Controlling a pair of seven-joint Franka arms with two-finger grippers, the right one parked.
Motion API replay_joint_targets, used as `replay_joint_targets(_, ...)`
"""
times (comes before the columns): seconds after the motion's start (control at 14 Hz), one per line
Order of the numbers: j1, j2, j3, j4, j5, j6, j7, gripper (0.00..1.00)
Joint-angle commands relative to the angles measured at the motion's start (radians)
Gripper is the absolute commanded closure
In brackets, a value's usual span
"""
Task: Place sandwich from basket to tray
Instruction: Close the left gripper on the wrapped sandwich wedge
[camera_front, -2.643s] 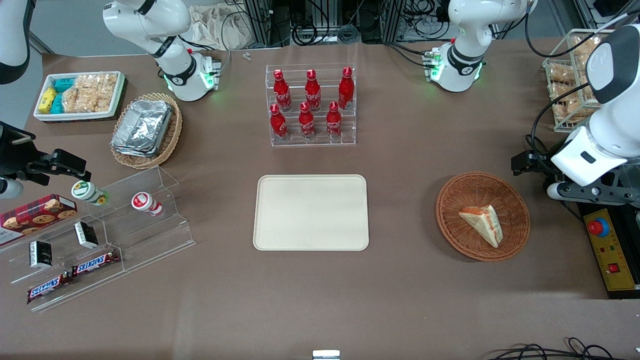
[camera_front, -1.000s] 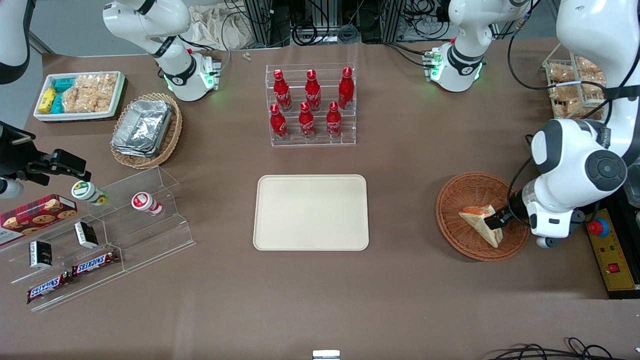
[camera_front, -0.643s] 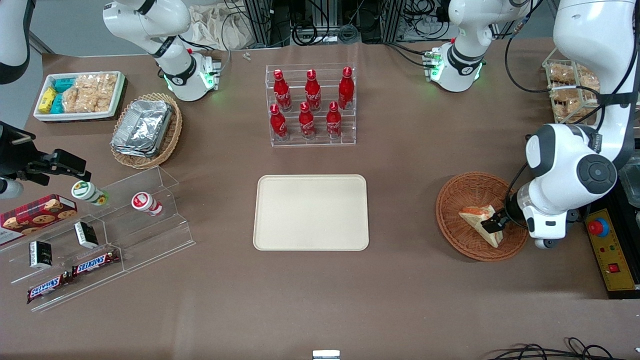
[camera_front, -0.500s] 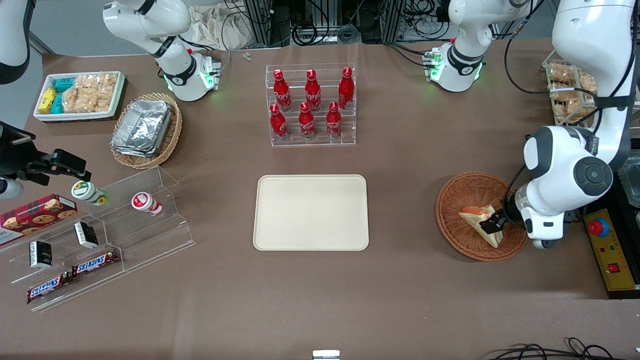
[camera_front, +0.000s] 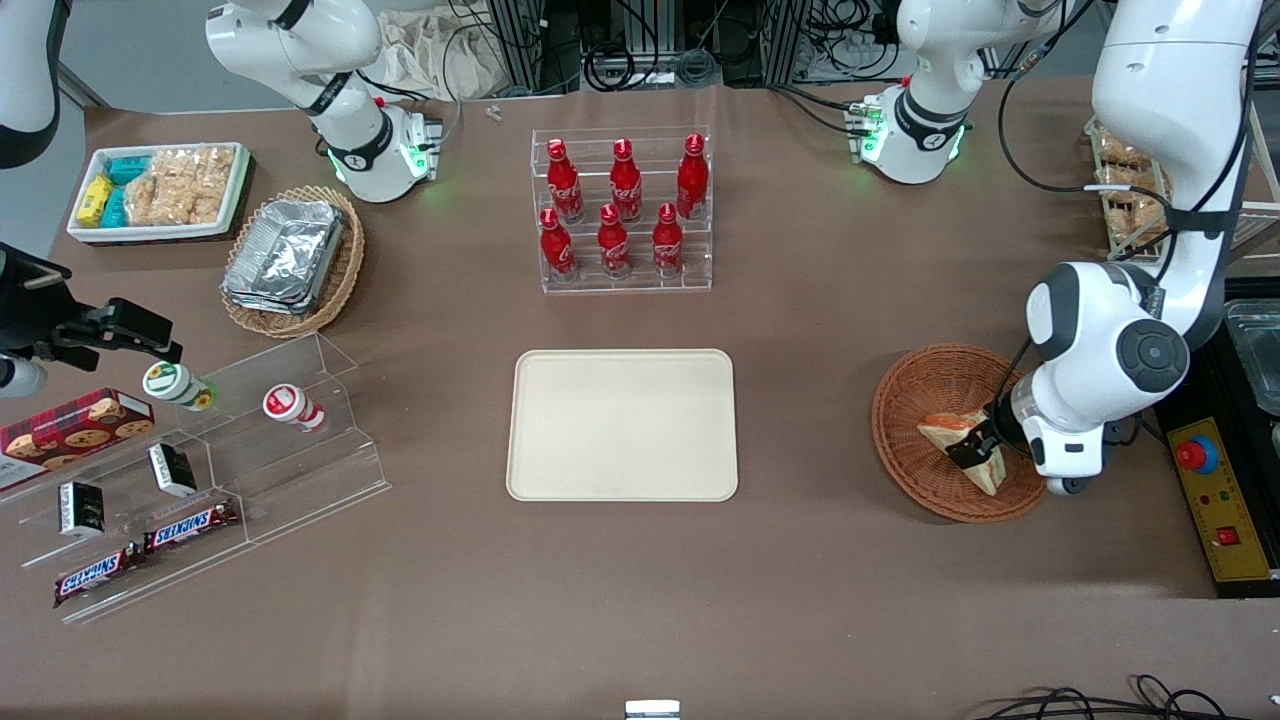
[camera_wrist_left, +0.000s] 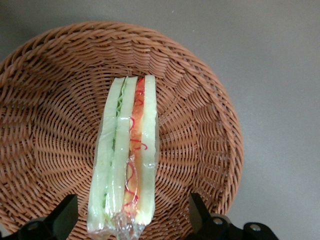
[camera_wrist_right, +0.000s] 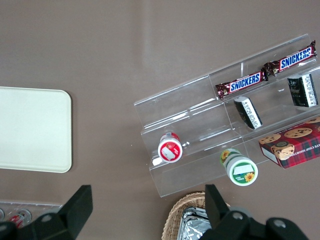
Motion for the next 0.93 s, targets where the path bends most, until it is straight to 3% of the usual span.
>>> replay_joint_targets(0.0,0.004,0.001,-0.003,-0.038,0.019,0.06,-0.029,0.0)
replay_joint_targets(0.14,0.004,0.017,0.004,-0.05,0.019,0.091,-0.028,0.04)
replay_joint_targets(0.21,0.002,0.021,0.01,-0.047,0.019,0.091,-0.028,0.36)
replay_joint_targets(0.29,0.002,0.023,0.01,-0.046,0.022,0.091,-0.028,0.78)
replay_joint_targets(0.36,0.002,0.023,0.011,-0.044,0.024,0.091,-0.026,1.0)
replay_joint_targets(0.86,-0.005,-0.003,0.01,-0.027,0.024,0.065,-0.049,1.0)
